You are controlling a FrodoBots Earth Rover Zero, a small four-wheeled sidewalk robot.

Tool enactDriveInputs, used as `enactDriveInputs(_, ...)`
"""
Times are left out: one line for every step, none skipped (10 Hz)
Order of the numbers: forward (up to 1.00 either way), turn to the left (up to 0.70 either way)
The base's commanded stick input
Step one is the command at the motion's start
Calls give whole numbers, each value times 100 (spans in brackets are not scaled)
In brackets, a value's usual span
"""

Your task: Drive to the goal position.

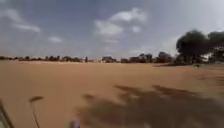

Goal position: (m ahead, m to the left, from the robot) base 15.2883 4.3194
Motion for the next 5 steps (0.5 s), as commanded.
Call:
enactDriveInputs(100, -27)
enactDriveInputs(100, -27)
enactDriveInputs(100, 0)
enactDriveInputs(100, 0)
enactDriveInputs(100, 6)
